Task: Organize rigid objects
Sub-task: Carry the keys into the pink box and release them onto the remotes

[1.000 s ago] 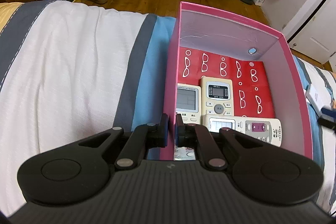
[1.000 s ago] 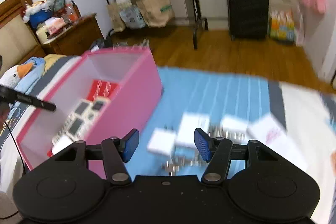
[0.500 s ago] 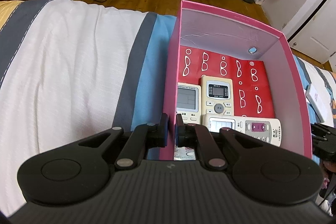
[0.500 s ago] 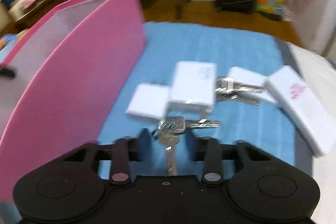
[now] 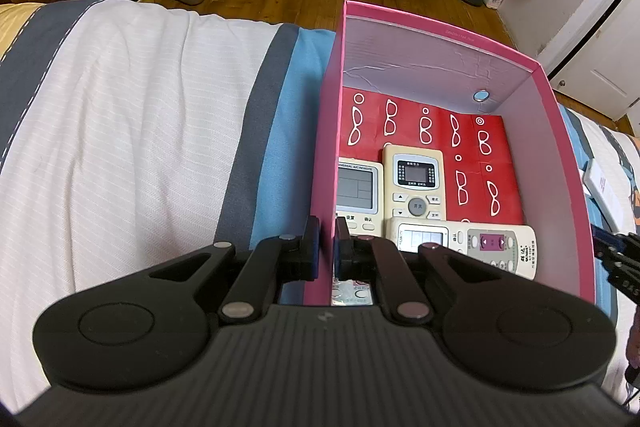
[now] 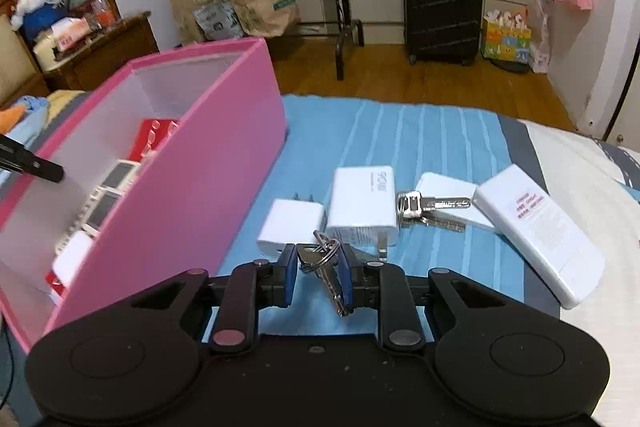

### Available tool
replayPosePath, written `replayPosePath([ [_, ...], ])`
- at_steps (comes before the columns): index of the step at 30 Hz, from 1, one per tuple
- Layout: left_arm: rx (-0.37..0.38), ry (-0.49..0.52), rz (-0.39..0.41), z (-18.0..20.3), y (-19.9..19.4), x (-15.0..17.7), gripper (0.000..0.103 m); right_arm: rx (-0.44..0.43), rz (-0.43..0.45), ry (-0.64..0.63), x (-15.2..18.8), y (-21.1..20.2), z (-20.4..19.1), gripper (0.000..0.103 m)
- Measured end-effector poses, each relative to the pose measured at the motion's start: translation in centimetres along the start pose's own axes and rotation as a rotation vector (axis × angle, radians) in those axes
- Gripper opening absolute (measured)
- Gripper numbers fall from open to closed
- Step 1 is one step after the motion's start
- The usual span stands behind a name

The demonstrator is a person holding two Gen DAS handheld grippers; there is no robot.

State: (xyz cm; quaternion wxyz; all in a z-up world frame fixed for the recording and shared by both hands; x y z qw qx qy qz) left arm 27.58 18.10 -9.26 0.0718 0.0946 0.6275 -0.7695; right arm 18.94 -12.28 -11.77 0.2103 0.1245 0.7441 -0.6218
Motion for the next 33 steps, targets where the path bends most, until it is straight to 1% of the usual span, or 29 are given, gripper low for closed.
replayPosePath([
  [3, -0.001, 0.002, 0.0, 0.0, 0.0, 0.0, 0.006, -0.006, 0.035, -0.007, 0.2, -1.5, -0.1, 0.026],
  [7, -0.001, 0.002, 0.002, 0.0, 0.0, 0.0, 0.006, -0.019, 0.101, -0.021, -0.4, -3.6, -0.6, 0.026],
  [14, 0.015, -0.017, -0.005, -0.2, -0.1, -0.1, 0.006, -0.034, 0.19, -0.082, -2.2, -8.1, -3.3, 0.026],
  [17, 0.011, -0.012, 0.0, -0.2, -0.2, -0.1, 0.006, -0.087, 0.209, -0.105, -2.9, -9.5, -4.7, 0.026],
  [20, 0.015, -0.014, 0.004, -0.3, -0.1, 0.0, 0.006, -0.195, 0.209, -0.144, -3.4, -10.1, -6.4, 0.026],
  [22, 0.023, -0.02, -0.001, -0.4, -0.1, 0.0, 0.006, -0.284, 0.184, -0.161, -3.8, -9.8, -7.9, 0.026],
  [25, 0.026, -0.021, 0.0, -0.3, -0.1, 0.0, 0.007, -0.389, 0.127, -0.187, -4.9, -8.7, -10.1, 0.026],
  [29, 0.028, -0.021, 0.0, -0.3, 0.0, 0.0, 0.007, -0.517, -0.005, -0.197, -7.0, -5.8, -12.9, 0.026],
  [31, 0.036, -0.028, 0.001, -0.4, 0.1, -0.1, 0.007, -0.559, -0.064, -0.19, -7.5, -4.2, -14.0, 0.026],
  [33, 0.045, -0.038, -0.001, -0.5, 0.1, -0.1, 0.007, -0.57, -0.111, -0.175, -7.7, -2.3, -14.9, 0.026],
])
Point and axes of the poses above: each gripper's, at about its wrist camera, not at the fingertips, and y roughly the way its jaws point, z to its right, x to its underside, the point moved 4 cm from there along y, roughly the way its jaws point, and after that the axes turned 13 degrees about -z, right-handed, at the moved point
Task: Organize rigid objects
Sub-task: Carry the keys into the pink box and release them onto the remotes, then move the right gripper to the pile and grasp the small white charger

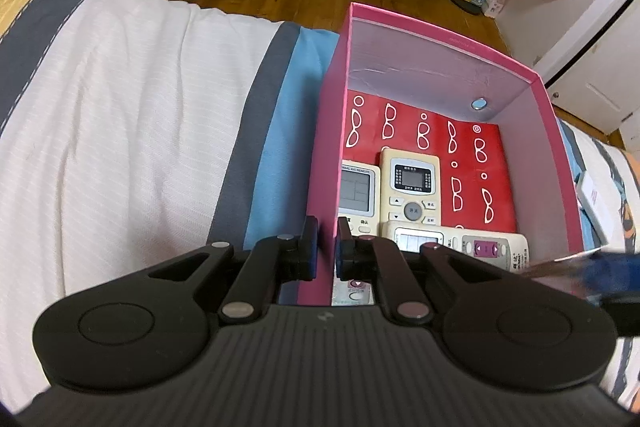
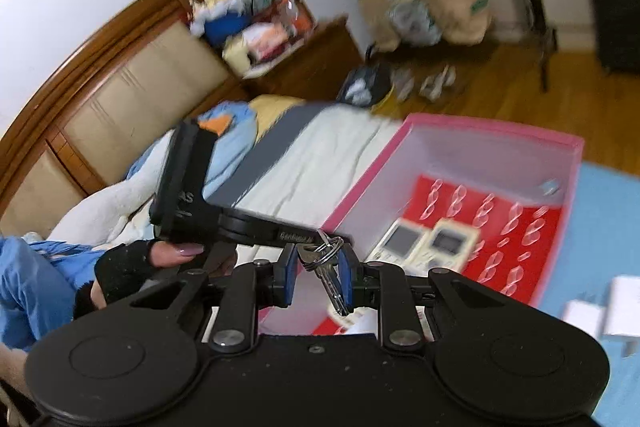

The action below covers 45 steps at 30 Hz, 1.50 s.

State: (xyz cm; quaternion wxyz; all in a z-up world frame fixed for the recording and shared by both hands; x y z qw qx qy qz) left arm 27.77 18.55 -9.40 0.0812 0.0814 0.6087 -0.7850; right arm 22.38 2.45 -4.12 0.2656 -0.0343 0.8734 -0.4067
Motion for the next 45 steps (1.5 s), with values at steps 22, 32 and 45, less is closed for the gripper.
replayPosePath([
  [22, -0.006, 0.005, 0.009, 0.1, 0.1, 0.2, 0.007, 0.086, -0.113, 0.131, -1.4, 6.3, 3.9, 0.047],
  [32, -0.001, 0.003, 0.008, 0.0, 0.1, 0.2, 0.008, 0.336, 0.088, -0.079, 2.6, -5.6, 2.3, 0.056],
  [45, -0.025, -0.007, 0.0, 0.1, 0.3, 0.0, 0.008, 0.666, 0.095, 0.012, 8.5, -10.0, 10.2, 0.056],
])
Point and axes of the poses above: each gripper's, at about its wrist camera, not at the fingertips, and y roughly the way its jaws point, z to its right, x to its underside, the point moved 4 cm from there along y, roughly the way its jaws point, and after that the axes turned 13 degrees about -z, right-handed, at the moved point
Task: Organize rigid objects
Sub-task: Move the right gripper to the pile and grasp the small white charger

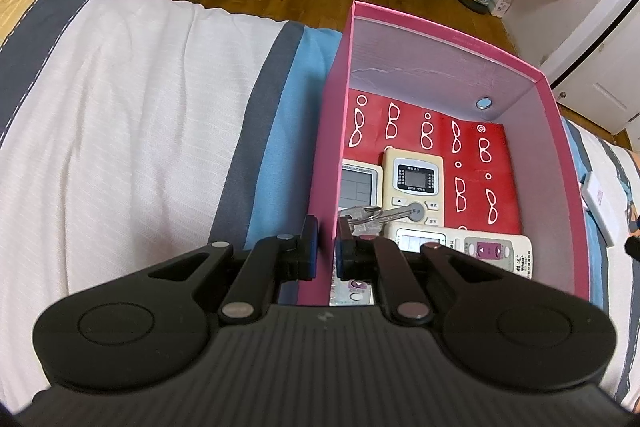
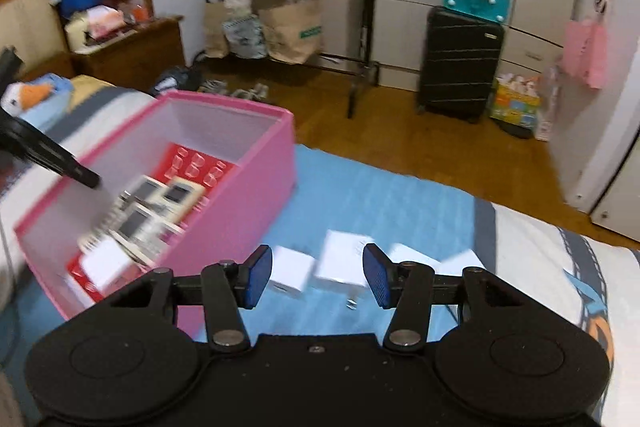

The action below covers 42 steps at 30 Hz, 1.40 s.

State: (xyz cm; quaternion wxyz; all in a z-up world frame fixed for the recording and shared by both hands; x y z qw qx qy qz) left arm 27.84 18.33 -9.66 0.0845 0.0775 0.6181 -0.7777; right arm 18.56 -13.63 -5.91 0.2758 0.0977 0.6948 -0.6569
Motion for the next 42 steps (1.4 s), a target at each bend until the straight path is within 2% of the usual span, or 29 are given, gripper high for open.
replayPosePath([
  [6, -0.007, 0.002, -0.005, 0.1, 0.1, -0.1, 0.008, -0.022, 0.002, -0.038, 0.6, 2.1, -0.6, 0.055],
  [12, -0.012, 0.003, -0.008, 0.1, 0.2, -0.1, 0.008, -0.151, -0.067, -0.034, 1.0, 5.2, -2.3, 0.055],
  [14, -0.009, 0.0, -0.008, 0.1, 0.2, -0.1, 0.008, -0.168, -0.084, -0.004, 0.6, 6.6, -2.5, 0.055],
  [22, 0.004, 0.001, -0.011, -0.3, 0.5, -0.1, 0.008, -0.146, -0.177, 0.149, -0.6, 10.6, -1.9, 0.055],
  [29, 0.002, 0.011, -0.008, -0.2, 0.6, 0.0, 0.008, -0.114, -0.209, 0.104, -1.2, 11.6, -3.3, 0.058],
  [32, 0.001, 0.012, -0.008, -0.2, 0.6, 0.0, 0.008, -0.11, -0.232, 0.153, -1.4, 12.6, -2.8, 0.055],
  [34, 0.0, 0.012, -0.008, -0.2, 0.6, 0.0, 0.008, -0.08, -0.224, 0.127, -1.3, 12.7, -2.9, 0.05],
  [36, 0.001, 0.01, -0.008, -0.3, 0.6, 0.0, 0.008, -0.06, -0.217, 0.098, -1.3, 12.3, -3.1, 0.05],
  [38, 0.002, 0.011, -0.008, -0.3, 0.6, 0.0, 0.008, -0.075, -0.235, 0.1, -0.9, 11.5, -3.1, 0.05],
  [42, 0.001, 0.011, -0.009, -0.2, 0.6, 0.0, 0.008, -0.129, -0.34, 0.168, 0.9, 10.6, -2.9, 0.051],
])
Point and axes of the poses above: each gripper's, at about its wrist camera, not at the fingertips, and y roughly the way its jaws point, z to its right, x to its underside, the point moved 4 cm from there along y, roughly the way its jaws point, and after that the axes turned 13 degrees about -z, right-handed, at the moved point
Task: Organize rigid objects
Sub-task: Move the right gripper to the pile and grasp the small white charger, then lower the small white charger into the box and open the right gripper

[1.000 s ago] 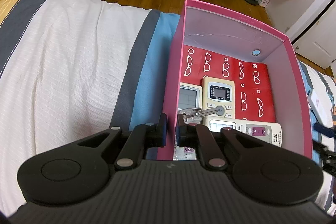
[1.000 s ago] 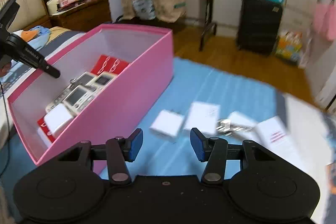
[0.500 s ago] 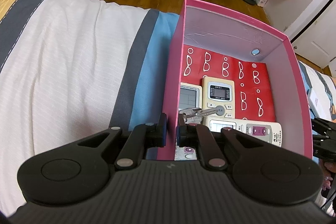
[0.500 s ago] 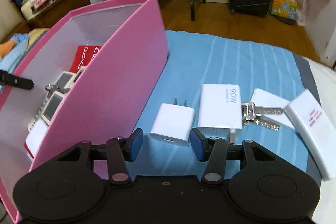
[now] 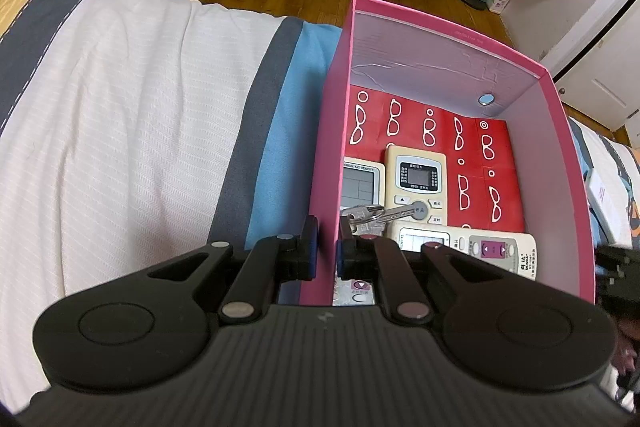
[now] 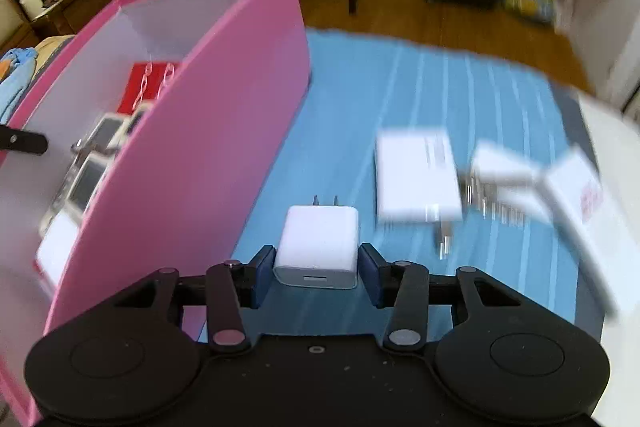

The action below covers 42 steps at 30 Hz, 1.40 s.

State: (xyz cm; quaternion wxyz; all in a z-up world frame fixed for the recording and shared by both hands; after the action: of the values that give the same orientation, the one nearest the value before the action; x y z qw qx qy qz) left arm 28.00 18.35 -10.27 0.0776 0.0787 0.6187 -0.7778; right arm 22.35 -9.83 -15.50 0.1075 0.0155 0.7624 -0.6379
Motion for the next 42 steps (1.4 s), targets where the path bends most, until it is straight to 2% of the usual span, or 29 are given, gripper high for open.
replayPosePath([
  [4, -0.002, 0.008, 0.003, 0.1, 0.0, 0.0, 0.008, 0.001, -0.013, 0.001, 1.0, -0.2, 0.1, 0.051],
  [11, -0.005, 0.002, -0.006, 0.2, 0.0, 0.1, 0.008, -0.011, -0.009, 0.002, -0.5, 0.5, 0.5, 0.054],
  [16, -0.004, 0.003, -0.006, 0.2, 0.0, 0.1, 0.008, 0.006, 0.056, -0.033, -0.5, -0.3, 0.6, 0.052],
  [25, -0.005, 0.005, -0.005, 0.2, -0.1, 0.0, 0.008, 0.016, 0.208, -0.021, 0.9, -6.4, 0.6, 0.05],
  [30, -0.006, 0.005, -0.005, 0.2, -0.1, 0.1, 0.008, 0.009, 0.272, -0.042, 0.5, -9.4, -0.2, 0.05],
  [34, -0.004, 0.004, -0.005, 0.2, -0.1, 0.1, 0.008, -0.026, 0.326, -0.115, -0.2, -12.0, -2.3, 0.05],
  [37, -0.006, 0.007, -0.003, 0.2, -0.2, 0.0, 0.008, -0.054, 0.349, -0.218, -1.2, -13.6, -4.8, 0.05],
  [40, -0.005, 0.008, -0.002, 0.3, -0.2, 0.1, 0.008, -0.098, 0.314, -0.34, -3.0, -13.7, -7.5, 0.05],
  [42, -0.004, 0.007, -0.002, 0.3, -0.3, 0.1, 0.008, -0.112, 0.257, -0.431, -4.8, -12.3, -9.2, 0.05],
])
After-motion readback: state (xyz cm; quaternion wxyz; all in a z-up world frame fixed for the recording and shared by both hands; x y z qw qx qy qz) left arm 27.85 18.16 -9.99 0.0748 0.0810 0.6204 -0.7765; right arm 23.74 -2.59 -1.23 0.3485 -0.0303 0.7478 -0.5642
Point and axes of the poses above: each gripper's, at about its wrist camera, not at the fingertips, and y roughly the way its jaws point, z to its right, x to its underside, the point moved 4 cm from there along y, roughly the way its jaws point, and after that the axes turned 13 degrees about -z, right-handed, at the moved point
